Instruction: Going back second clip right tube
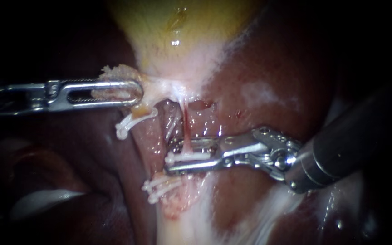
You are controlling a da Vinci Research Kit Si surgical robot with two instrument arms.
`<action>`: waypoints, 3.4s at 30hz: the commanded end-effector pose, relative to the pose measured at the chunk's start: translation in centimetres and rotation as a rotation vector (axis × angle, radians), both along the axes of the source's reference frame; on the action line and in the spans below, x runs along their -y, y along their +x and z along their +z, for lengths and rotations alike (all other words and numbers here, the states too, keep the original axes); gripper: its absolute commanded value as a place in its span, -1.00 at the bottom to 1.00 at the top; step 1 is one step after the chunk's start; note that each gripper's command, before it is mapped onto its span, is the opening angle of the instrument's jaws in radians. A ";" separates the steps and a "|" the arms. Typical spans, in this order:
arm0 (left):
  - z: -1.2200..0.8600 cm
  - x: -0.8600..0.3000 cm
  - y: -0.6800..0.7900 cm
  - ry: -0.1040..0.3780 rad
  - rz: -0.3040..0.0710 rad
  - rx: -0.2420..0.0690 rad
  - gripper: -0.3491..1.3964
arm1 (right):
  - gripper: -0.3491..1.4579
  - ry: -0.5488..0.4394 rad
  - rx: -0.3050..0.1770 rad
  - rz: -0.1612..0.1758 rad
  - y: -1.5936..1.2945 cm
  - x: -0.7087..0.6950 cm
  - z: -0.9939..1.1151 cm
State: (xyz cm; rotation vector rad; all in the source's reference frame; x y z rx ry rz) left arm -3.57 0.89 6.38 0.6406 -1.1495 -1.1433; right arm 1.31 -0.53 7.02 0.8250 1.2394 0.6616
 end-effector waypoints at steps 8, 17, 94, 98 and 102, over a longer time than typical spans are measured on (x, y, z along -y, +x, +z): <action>0.00 0.00 0.00 0.000 0.000 0.000 -1.00 | -0.06 -0.120 -0.005 -0.009 -0.14 0.01 -0.02; 0.00 0.00 0.01 0.000 0.000 0.000 -1.00 | -0.06 -0.261 -0.017 -0.030 -0.50 -0.05 -0.12; 0.74 0.08 -0.67 -0.024 0.004 -0.015 -1.00 | -0.06 -0.434 -0.075 -0.093 -1.34 -0.39 -0.97; 0.74 0.08 -0.66 -0.024 0.004 -0.015 -1.00 | -0.06 -0.434 -0.075 -0.093 -1.34 -0.39 -0.97; 0.74 0.08 -0.66 -0.024 0.005 -0.015 -1.00 | -0.06 -0.440 -0.076 -0.094 -1.34 -0.39 -0.97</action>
